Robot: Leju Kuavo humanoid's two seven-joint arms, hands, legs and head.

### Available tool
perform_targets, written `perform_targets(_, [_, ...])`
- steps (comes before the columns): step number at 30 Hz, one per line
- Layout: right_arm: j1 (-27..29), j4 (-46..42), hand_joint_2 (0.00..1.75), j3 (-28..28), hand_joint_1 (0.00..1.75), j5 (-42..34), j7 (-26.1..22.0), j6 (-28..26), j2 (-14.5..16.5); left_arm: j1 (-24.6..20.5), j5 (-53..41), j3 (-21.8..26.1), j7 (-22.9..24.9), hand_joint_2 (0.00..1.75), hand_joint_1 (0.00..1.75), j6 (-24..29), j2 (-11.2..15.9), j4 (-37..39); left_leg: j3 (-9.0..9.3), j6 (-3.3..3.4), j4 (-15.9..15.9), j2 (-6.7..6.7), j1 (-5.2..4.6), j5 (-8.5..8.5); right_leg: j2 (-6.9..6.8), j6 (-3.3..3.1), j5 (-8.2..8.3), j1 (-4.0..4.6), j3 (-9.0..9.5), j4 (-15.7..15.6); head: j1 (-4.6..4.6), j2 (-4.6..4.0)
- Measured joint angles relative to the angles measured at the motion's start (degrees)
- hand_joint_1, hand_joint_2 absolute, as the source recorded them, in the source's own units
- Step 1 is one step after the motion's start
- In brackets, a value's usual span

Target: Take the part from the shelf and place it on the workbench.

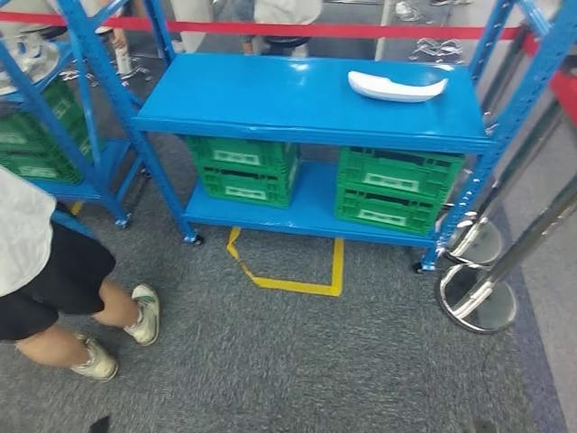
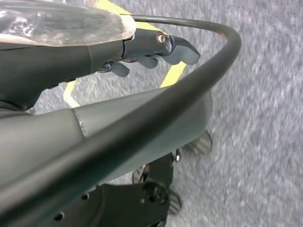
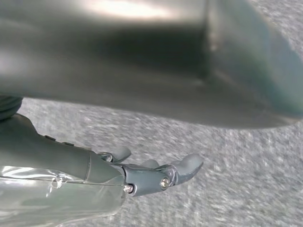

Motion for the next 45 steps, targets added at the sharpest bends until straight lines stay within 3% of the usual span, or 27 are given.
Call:
perform_targets(1, [0.02, 0.01, 0.0, 0.01, 0.0, 0.0, 0.01, 0.02, 0.07, -0.06, 0.03, -0.01, 0.01, 0.0, 0.0, 0.02, 0.11, 0.01, -0.37, -0.46, 0.73, -0.1, -0.09, -0.28, 0.25, -0.68, -0.77, 0.15, -0.12, 0.52, -0.04, 0.0])
perform_targets(3, [0.06, 0.01, 0.0, 0.01, 0.0, 0.0, 0.01, 0.04, 0.01, -0.1, 0.07, -0.03, 0.02, 0.0, 0.0, 0.04, 0.06, -0.02, -0.64, -0.86, 1.12, -0.2, -0.04, -0.25, 0.21, -2.12, -1.06, 0.33, -0.27, 1.07, -1.16, 0.0])
perform_targets(5, [0.14, 0.01, 0.0, 0.01, 0.0, 0.0, -0.04, 0.03, -0.03, -0.17, 0.11, -0.04, 0.02, 0.0, 0.0, 0.07, 0.06, -0.02, -2.09, -0.54, 3.76, 0.13, -0.2, -1.39, 0.15, -2.89, -1.23, 0.73, -0.1, 1.06, -2.62, 0.0])
perform_targets(6, [0.13, 0.0, 0.0, 0.01, 0.0, 0.0, -0.06, 0.03, -0.05, -0.24, 0.14, -0.04, 0.02, 0.0, 0.0, 0.09, 0.06, -0.02, -4.03, -0.11, 7.24, 0.34, -0.52, -2.76, 0.08, -3.19, -1.34, 1.02, 0.15, 0.9, -3.26, 0.0])
perform_targets(8, [0.1, 0.0, 0.0, 0.01, 0.0, 0.0, -0.08, 0.02, -0.06, -0.31, 0.2, -0.05, 0.02, 0.0, 0.0, 0.12, 0.04, -0.02, -10.03, 1.09, 17.08, 0.56, -1.55, -5.79, -0.14, -3.65, -1.58, 1.7, 0.74, 0.44, -4.42, 0.0])
perform_targets(9, [0.09, 0.0, 0.0, 0.01, 0.0, 0.0, -0.08, 0.02, -0.06, -0.28, 0.22, -0.05, 0.02, 0.0, 0.0, 0.12, 0.01, -0.02, -12.74, 1.76, 20.87, 0.55, -2.16, -6.37, -0.24, -3.93, -1.75, 2.13, 1.13, 0.19, -4.83, 0.0])
perform_targets(10, [0.09, 0.0, 0.0, 0.01, 0.0, 0.0, -0.08, 0.02, -0.06, -0.21, 0.26, -0.05, 0.02, 0.0, 0.0, 0.12, -0.03, -0.02, -14.47, 2.63, 22.56, 0.54, -2.81, -5.78, -0.29, -4.25, -1.97, 2.63, 1.63, -0.05, -5.23, 0.0])
perform_targets(12, [0.07, -0.01, 0.0, 0.01, 0.0, 0.0, -0.08, 0.03, -0.05, -0.07, 0.33, -0.05, 0.02, 0.0, 0.0, 0.16, -0.05, -0.02, -14.43, 5.04, 18.83, 0.47, -4.36, -1.38, -0.28, -4.87, -2.46, 3.67, 2.88, -0.55, -5.82, 0.0])
perform_targets(14, [0.01, -0.03, 0.0, 0.03, 0.0, 0.0, -0.1, 0.05, 0.1, 0.0, 0.38, -0.05, 0.02, 0.0, 0.0, 0.25, 0.13, -0.01, -11.96, 7.94, 11.08, 0.42, -6.08, 3.21, -0.18, -5.26, -2.97, 4.46, 3.73, -1.26, -6.08, 0.0])
perform_targets(15, [-0.05, -0.04, 0.0, 0.05, 0.0, 0.0, -0.11, 0.06, 0.19, -0.05, 0.39, -0.05, 0.02, 0.0, 0.0, 0.28, 0.22, -0.01, -10.73, 8.78, 8.09, 0.41, -6.63, 4.03, -0.12, -5.25, -3.19, 4.65, 3.97, -1.6, -6.05, 0.0])
perform_targets(16, [-0.1, -0.05, 0.0, 0.07, 0.0, 0.0, -0.13, 0.05, 0.27, -0.1, 0.4, -0.05, 0.02, 0.0, 0.0, 0.31, 0.31, -0.01, -9.87, 9.15, 6.3, 0.42, -6.93, 4.02, -0.1, -5.13, -3.41, 4.71, 4.11, -1.96, -5.96, 0.0])
perform_targets(19, [-0.27, -0.06, 0.0, 0.07, 0.0, 0.0, -0.14, 0.01, 0.18, -0.16, 0.41, -0.05, 0.02, 0.0, 0.0, 0.31, 0.3, -0.02, -8.19, 8.18, 4.08, 0.48, -6.6, 3.27, -0.23, -4.44, -4.04, 4.7, 4.95, -2.37, -5.92, 0.0])
perform_targets(21, [-0.32, -0.07, 0.0, 0.09, 0.0, 0.01, -0.13, 0.02, 0.06, -0.04, 0.41, -0.05, 0.02, 0.0, 0.0, 0.31, 0.25, -0.02, -6.84, 7.66, 2.71, 0.59, -6.13, 3.24, -0.37, -3.95, -5.79, 4.72, 3.84, 0.87, -5.6, 0.0])
perform_targets(23, [-0.3, -0.07, 0.0, 0.13, 0.0, 0.01, -0.09, 0.03, 0.05, -0.03, 0.41, -0.05, 0.02, 0.0, 0.0, 0.31, 0.17, -0.02, -5.85, 7.5, 2.29, 0.65, -6.08, 2.75, -0.43, -3.55, -8.84, 4.53, -0.38, 8.54, -5.06, 0.0])
perform_targets(24, [-0.29, -0.07, 0.0, 0.14, 0.0, 0.01, -0.08, 0.02, 0.05, -0.03, 0.41, -0.05, 0.02, 0.0, 0.0, 0.31, 0.13, -0.02, -5.42, 7.46, 2.29, 0.64, -6.09, 2.4, -0.43, -3.38, -9.77, 4.46, -2.7, 12.1, -4.85, 0.0])
perform_targets(25, [-0.28, -0.06, 0.0, 0.14, 0.0, 0.01, -0.08, 0.0, 0.05, 0.0, 0.41, -0.05, 0.02, 0.0, 0.0, 0.31, 0.08, -0.02, -4.91, 7.37, 2.3, 0.61, -6.08, 1.99, -0.44, -3.21, -9.58, 4.4, -4.29, 14.0, -4.62, 0.0])
perform_targets(26, [-0.23, -0.04, 0.0, 0.15, 0.0, 0.0, -0.06, -0.03, 0.04, 0.05, 0.42, -0.05, 0.02, 0.0, 0.0, 0.31, 0.03, -0.02, -4.3, 7.26, 2.32, 0.55, -6.06, 1.57, -0.44, -3.09, -8.04, 4.32, -4.76, 13.56, -4.35, 0.0])
perform_targets(27, [-0.19, -0.03, 0.0, 0.15, 0.0, 0.0, -0.04, -0.05, 0.03, 0.1, 0.43, -0.05, 0.02, 0.0, 0.0, 0.31, -0.02, -0.02, -3.61, 7.1, 2.36, 0.49, -6.03, 1.1, -0.45, -3.02, -5.38, 4.24, -4.21, 10.9, -4.01, 0.0])
perform_targets(29, [-0.13, 0.02, 0.0, 0.16, 0.0, -0.01, -0.02, -0.07, 0.02, 0.13, 0.46, -0.05, 0.02, 0.0, 0.0, 0.33, -0.12, -0.02, -2.45, 6.61, 2.53, 0.43, -6.06, 0.1, -0.5, -3.26, -0.49, 4.24, -1.74, 3.49, -3.26, -0.01])
perform_targets(30, [-0.2, 0.04, 0.0, 0.17, 0.0, -0.02, -0.05, -0.06, 0.01, 0.06, 0.49, -0.05, 0.02, 0.0, 0.0, 0.36, -0.15, -0.02, -2.21, 6.31, 2.7, 0.42, -6.13, -0.26, -0.5, -3.63, 0.64, 4.28, -0.62, 0.89, -3.01, -0.01])
perform_targets(35, [-0.3, 0.09, 0.0, 0.21, 0.0, -0.21, -0.12, -0.02, 0.03, -0.25, 0.6, -0.07, 0.02, 0.0, 0.0, 0.46, -0.21, -0.01, -2.83, 4.97, 4.12, 0.39, -6.29, -1.43, -0.48, -5.21, 0.73, 4.07, 0.62, -1.37, -3.13, 0.0])
perform_targets(37, [-0.34, 0.09, 0.0, 0.22, 0.0, -0.28, -0.15, 0.02, 0.03, -0.3, 0.61, -0.07, 0.01, 0.0, 0.0, 0.46, -0.21, -0.02, -5.6, 4.13, 9.52, 0.4, -5.98, -4.24, -0.61, -5.54, 0.83, 3.7, 0.85, -1.81, -3.42, 0.0])
perform_targets(39, [-0.38, 0.09, 0.0, 0.22, 0.0, -0.31, -0.16, 0.05, 0.03, -0.29, 0.61, -0.07, 0.0, 0.0, 0.0, 0.46, -0.21, -0.02, -10.2, 3.5, 17.51, 0.43, -5.34, -7.14, -0.66, -5.67, 0.77, 3.52, 0.82, -1.89, -3.95, 0.0])
perform_targets(40, [-0.36, 0.09, 0.0, 0.22, 0.0, -0.31, -0.15, 0.07, 0.03, -0.21, 0.61, -0.07, -0.01, 0.0, 0.0, 0.46, -0.21, -0.02, -11.87, 3.26, 19.92, 0.44, -5.01, -7.33, -0.66, -5.65, 0.7, 3.41, 0.85, -1.89, -4.13, 0.0])
perform_targets(41, [-0.35, 0.09, 0.0, 0.22, 0.0, -0.32, -0.14, 0.07, 0.03, -0.13, 0.61, -0.07, -0.01, 0.0, 0.0, 0.46, -0.22, -0.02, -12.57, 3.07, 20.29, 0.44, -4.72, -6.46, -0.63, -5.57, 0.63, 3.28, 0.93, -1.89, -4.28, 0.0])
perform_targets(42, [-0.35, 0.09, 0.0, 0.23, 0.0, -0.32, -0.13, 0.08, 0.03, -0.08, 0.61, -0.07, -0.01, 0.0, 0.0, 0.46, -0.22, -0.02, -12.06, 2.91, 18.19, 0.45, -4.47, -4.5, -0.6, -5.43, 0.53, 3.11, 1.08, -1.89, -4.47, 0.0])
perform_targets(45, [-0.46, 0.09, 0.0, 0.25, 0.0, -0.33, -0.13, 0.09, 0.01, -0.17, 0.61, -0.07, -0.04, 0.0, 0.0, 0.46, -0.22, -0.02, -7.21, 2.8, 6.28, 0.39, -4.1, 1.51, -0.51, -4.56, 0.07, 2.86, 1.55, -1.86, -5.4, 0.0])
